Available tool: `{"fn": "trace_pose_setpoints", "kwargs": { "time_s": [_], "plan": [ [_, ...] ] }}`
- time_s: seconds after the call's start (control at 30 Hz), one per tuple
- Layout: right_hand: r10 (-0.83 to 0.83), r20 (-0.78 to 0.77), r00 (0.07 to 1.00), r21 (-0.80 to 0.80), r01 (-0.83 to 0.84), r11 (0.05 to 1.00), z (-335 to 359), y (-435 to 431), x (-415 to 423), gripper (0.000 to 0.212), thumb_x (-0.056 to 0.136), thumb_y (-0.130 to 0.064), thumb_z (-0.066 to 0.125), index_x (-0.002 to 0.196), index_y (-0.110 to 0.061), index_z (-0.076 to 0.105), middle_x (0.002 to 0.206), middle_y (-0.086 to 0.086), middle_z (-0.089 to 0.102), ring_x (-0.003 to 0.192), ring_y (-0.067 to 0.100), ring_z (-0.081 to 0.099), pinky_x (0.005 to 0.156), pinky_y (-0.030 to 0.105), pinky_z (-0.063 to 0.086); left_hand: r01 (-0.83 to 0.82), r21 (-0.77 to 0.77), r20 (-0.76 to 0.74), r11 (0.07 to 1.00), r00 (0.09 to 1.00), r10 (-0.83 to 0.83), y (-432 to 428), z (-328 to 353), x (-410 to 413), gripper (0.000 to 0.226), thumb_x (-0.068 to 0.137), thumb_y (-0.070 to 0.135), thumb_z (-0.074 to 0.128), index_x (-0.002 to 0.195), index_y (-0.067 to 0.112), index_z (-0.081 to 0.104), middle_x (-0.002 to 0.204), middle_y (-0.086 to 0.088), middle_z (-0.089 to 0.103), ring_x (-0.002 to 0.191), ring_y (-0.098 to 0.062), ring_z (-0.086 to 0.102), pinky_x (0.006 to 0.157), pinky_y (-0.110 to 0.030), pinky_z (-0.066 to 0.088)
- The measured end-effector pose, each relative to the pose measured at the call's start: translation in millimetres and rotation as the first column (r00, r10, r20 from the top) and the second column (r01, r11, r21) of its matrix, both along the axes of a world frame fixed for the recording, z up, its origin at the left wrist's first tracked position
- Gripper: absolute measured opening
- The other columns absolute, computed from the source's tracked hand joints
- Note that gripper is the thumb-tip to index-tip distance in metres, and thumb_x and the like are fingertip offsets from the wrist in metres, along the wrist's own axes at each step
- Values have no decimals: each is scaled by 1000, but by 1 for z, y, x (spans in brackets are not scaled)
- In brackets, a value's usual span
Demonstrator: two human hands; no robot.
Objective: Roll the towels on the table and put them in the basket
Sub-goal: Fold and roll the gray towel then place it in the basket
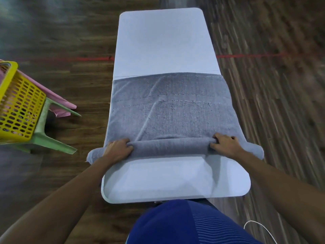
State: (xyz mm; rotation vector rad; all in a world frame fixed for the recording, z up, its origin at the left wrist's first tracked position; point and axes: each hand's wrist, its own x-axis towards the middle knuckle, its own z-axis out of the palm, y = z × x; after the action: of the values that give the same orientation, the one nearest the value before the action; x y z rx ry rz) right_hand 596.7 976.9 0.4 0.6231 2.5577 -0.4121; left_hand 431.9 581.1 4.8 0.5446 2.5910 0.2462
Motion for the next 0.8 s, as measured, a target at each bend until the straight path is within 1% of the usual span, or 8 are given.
{"fn": "trace_pose_setpoints", "kwargs": {
  "time_s": [0.1, 0.2, 0.27, 0.37, 0.5, 0.6, 0.7, 0.8],
  "plan": [
    [40, -211, 977, 226, 9, 974, -10, -1, 7, 34, 81, -36, 65, 106, -15, 56, 115, 9, 53, 110, 34, 49, 92, 46, 35, -55, 79, -220, 995, 973, 71, -4, -10, 2, 19, 85, 19, 59, 102, 11, 58, 100, -14, 64, 95, -35, 57, 84, -44, 40],
    [139, -389, 911, 249, -41, 968, -11, -12, 14, 28, 81, -29, 49, 101, -13, 61, 103, 10, 60, 97, 36, 57, 80, 45, 40, 74, 170, -370, 983, 929, -5, -2, -16, 15, 28, 85, 23, 49, 104, 7, 62, 101, -13, 63, 94, -35, 57, 84, -46, 45],
    [183, -340, 922, 208, -116, 971, -14, -19, 21, 41, 75, -31, 51, 111, -15, 61, 110, 7, 62, 104, 33, 58, 88, 45, 39, 190, 130, -372, 973, 919, -130, -3, -20, 26, 42, 81, 31, 47, 111, 7, 63, 107, -12, 65, 97, -31, 60, 89, -44, 48],
    [231, -227, 946, 227, -179, 957, -22, -21, 32, 62, 72, -35, 71, 127, -13, 55, 126, 8, 59, 119, 29, 53, 105, 47, 29, 256, -12, -287, 967, 925, -248, -11, -25, 32, 64, 69, 27, 69, 127, 7, 56, 124, -13, 61, 112, -31, 57, 100, -46, 44],
    [193, -324, 926, 240, -117, 964, -16, -10, 26, 36, 82, -18, 50, 116, -18, 62, 111, 4, 67, 107, 30, 60, 99, 40, 32, 215, 24, -291, 976, 936, -199, -12, -21, 22, 47, 65, 7, 73, 112, 8, 64, 107, -12, 68, 97, -34, 63, 90, -43, 49],
    [193, -213, 958, 202, -150, 968, -5, -4, 14, 31, 86, -22, 57, 116, -22, 61, 114, 2, 67, 112, 25, 56, 101, 39, 30, 173, 70, -181, 982, 971, -158, -8, -9, 13, 22, 73, 22, 60, 93, 16, 65, 92, -7, 70, 85, -31, 63, 81, -39, 48],
    [125, -49, 991, 118, -118, 986, -3, 1, 6, 27, 90, -31, 48, 116, -24, 57, 115, 5, 67, 113, 25, 55, 100, 38, 28, 111, 89, 0, 990, 994, -112, -6, -2, 7, 30, 74, 37, 42, 88, 18, 61, 84, -7, 69, 77, -31, 63, 72, -37, 48],
    [45, -206, 978, 180, -7, 984, -5, 1, 10, 29, 84, -34, 50, 108, -20, 58, 108, 8, 63, 106, 31, 55, 93, 42, 31, 118, 86, -185, 989, 978, -100, -9, -6, 6, 34, 76, 32, 46, 103, 16, 59, 93, -8, 68, 85, -32, 61, 83, -42, 45]
  ]
}}
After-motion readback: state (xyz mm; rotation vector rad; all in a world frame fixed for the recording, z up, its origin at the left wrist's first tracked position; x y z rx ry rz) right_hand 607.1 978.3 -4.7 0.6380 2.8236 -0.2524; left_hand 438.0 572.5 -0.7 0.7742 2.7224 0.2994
